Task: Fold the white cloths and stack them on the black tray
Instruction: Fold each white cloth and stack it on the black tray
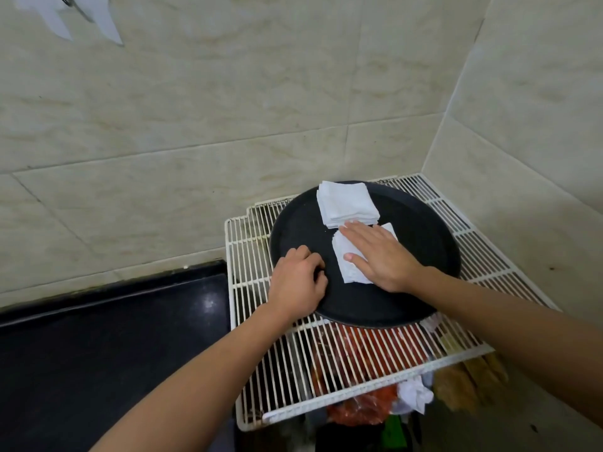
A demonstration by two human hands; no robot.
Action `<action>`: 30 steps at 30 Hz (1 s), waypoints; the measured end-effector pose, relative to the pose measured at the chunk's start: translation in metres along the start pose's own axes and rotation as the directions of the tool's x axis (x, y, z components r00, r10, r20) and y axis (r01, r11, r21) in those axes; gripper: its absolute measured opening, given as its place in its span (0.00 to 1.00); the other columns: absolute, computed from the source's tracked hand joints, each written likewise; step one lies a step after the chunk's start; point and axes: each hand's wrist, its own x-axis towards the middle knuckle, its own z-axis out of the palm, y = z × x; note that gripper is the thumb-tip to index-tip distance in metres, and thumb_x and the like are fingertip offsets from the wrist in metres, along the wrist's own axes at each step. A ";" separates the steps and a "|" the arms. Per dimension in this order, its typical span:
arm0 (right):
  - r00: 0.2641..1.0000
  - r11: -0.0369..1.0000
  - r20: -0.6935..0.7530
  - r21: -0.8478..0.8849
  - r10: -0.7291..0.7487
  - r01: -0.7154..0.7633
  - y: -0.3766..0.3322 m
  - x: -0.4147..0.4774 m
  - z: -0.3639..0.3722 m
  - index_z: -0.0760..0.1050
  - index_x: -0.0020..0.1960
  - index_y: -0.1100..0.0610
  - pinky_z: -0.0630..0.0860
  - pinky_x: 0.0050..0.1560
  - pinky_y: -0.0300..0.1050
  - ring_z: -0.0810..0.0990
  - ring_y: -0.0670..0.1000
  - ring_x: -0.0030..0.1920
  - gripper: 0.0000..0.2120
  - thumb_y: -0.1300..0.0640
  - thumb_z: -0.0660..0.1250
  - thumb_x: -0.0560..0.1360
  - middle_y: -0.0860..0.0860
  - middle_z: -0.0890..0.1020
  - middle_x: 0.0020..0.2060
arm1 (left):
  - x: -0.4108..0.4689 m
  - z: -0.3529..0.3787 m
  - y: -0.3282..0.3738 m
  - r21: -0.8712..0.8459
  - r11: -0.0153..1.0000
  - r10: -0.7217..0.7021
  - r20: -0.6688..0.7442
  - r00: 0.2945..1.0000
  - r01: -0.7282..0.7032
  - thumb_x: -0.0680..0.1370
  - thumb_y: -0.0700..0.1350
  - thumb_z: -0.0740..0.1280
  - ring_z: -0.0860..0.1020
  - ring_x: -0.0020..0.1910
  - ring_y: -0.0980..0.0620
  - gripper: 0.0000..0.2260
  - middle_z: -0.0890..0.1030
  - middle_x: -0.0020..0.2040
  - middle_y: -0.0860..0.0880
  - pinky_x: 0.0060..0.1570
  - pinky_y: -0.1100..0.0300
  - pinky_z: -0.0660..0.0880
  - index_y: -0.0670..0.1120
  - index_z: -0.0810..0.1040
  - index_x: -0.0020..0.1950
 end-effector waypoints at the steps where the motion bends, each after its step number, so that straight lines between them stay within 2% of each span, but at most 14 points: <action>1: 1.000 1.000 0.004 0.004 0.003 -0.003 0.000 0.000 -0.001 0.50 0.79 0.51 0.45 0.76 0.46 0.50 0.47 0.78 0.28 0.43 0.49 0.82 0.48 0.53 0.78 | 0.001 0.000 0.000 -0.001 1.000 0.004 0.012 1.000 -0.004 0.76 0.48 0.64 0.72 0.48 0.50 0.08 0.75 0.47 0.50 0.48 0.56 0.70 0.47 0.79 0.52; 4: 1.000 0.998 -0.006 0.054 0.012 -0.012 -0.001 -0.004 -0.005 0.55 0.78 0.52 0.49 0.75 0.46 0.54 0.48 0.77 0.28 0.43 0.52 0.82 0.50 0.58 0.77 | -0.001 -0.006 0.003 -0.020 1.000 0.021 0.036 0.999 -0.021 0.77 0.47 0.64 0.73 0.49 0.50 0.08 0.75 0.47 0.50 0.49 0.55 0.71 0.47 0.78 0.53; 9: 0.971 0.998 -0.239 0.056 0.009 0.004 -0.018 -0.008 -0.039 0.71 0.69 0.53 0.64 0.68 0.52 0.69 0.53 0.69 0.22 0.44 0.58 0.80 0.52 0.73 0.69 | -0.023 -0.045 -0.005 0.009 1.000 -0.028 -0.066 0.997 0.029 0.77 0.45 0.64 0.75 0.46 0.50 0.07 0.77 0.47 0.49 0.47 0.52 0.75 0.46 0.78 0.52; 11: 0.951 0.996 -0.308 0.077 -0.011 0.037 -0.032 -0.006 -0.054 0.75 0.64 0.54 0.68 0.63 0.52 0.74 0.55 0.63 0.20 0.43 0.58 0.79 0.52 0.78 0.62 | -0.038 -0.062 -0.012 0.038 0.995 -0.086 -0.106 0.991 0.091 0.77 0.46 0.64 0.76 0.46 0.49 0.07 0.78 0.47 0.49 0.45 0.52 0.75 0.45 0.78 0.52; 13: 0.930 0.986 -0.358 0.101 -0.086 0.131 -0.059 -0.006 -0.058 0.77 0.60 0.55 0.71 0.58 0.51 0.77 0.55 0.58 0.21 0.42 0.57 0.78 0.52 0.80 0.57 | -0.071 -0.080 -0.020 0.061 0.979 -0.186 -0.138 0.973 0.196 0.77 0.46 0.64 0.76 0.45 0.48 0.07 0.78 0.47 0.49 0.42 0.55 0.72 0.45 0.78 0.51; 16: 0.908 0.960 -0.372 0.118 -0.193 0.253 -0.112 -0.002 -0.054 0.78 0.57 0.55 0.73 0.53 0.50 0.78 0.54 0.54 0.15 0.47 0.60 0.79 0.52 0.81 0.53 | -0.135 -0.104 -0.035 0.107 0.930 -0.334 -0.147 0.931 0.350 0.77 0.45 0.63 0.77 0.45 0.47 0.07 0.78 0.47 0.49 0.40 0.54 0.73 0.45 0.78 0.52; 18: 0.885 0.919 -0.361 0.145 -0.296 0.366 -0.169 -0.006 -0.038 0.79 0.55 0.54 0.73 0.49 0.48 0.79 0.54 0.52 0.15 0.47 0.60 0.79 0.51 0.82 0.50 | -0.201 -0.124 -0.044 0.160 0.859 -0.470 -0.131 0.873 0.487 0.77 0.46 0.63 0.77 0.45 0.46 0.08 0.78 0.48 0.49 0.42 0.53 0.74 0.46 0.78 0.53; 20: 0.876 0.888 -0.340 0.186 -0.343 0.420 -0.213 -0.012 -0.025 0.79 0.54 0.54 0.73 0.47 0.48 0.80 0.55 0.50 0.15 0.46 0.60 0.78 0.51 0.82 0.47 | -0.254 -0.135 -0.055 0.221 0.796 -0.554 -0.110 0.825 0.564 0.77 0.46 0.62 0.78 0.47 0.45 0.08 0.79 0.49 0.49 0.43 0.53 0.74 0.47 0.77 0.53; 24: 0.824 0.795 -0.253 0.231 -0.507 0.560 -0.313 -0.034 0.005 0.78 0.56 0.51 0.75 0.50 0.48 0.79 0.53 0.54 0.14 0.45 0.60 0.79 0.48 0.82 0.53 | -0.367 -0.169 -0.077 0.316 0.621 -0.729 -0.104 0.677 0.717 0.77 0.47 0.61 0.78 0.51 0.43 0.07 0.80 0.51 0.48 0.45 0.53 0.73 0.48 0.76 0.51; 28: 0.749 0.719 -0.154 0.211 -0.644 0.662 -0.405 -0.049 0.023 0.76 0.57 0.49 0.74 0.48 0.48 0.79 0.52 0.52 0.15 0.43 0.57 0.79 0.46 0.80 0.53 | -0.457 -0.202 -0.099 0.291 0.449 -0.844 -0.174 0.508 0.845 0.76 0.47 0.62 0.78 0.50 0.43 0.06 0.81 0.50 0.48 0.44 0.54 0.75 0.49 0.76 0.49; 30: 0.709 0.686 -0.115 0.186 -0.696 0.703 -0.457 -0.053 0.030 0.76 0.57 0.49 0.73 0.47 0.48 0.79 0.52 0.51 0.15 0.43 0.56 0.80 0.46 0.80 0.52 | -0.499 -0.220 -0.114 0.246 0.394 -0.868 -0.219 0.446 0.886 0.76 0.47 0.62 0.79 0.49 0.43 0.04 0.82 0.49 0.47 0.44 0.54 0.76 0.50 0.76 0.46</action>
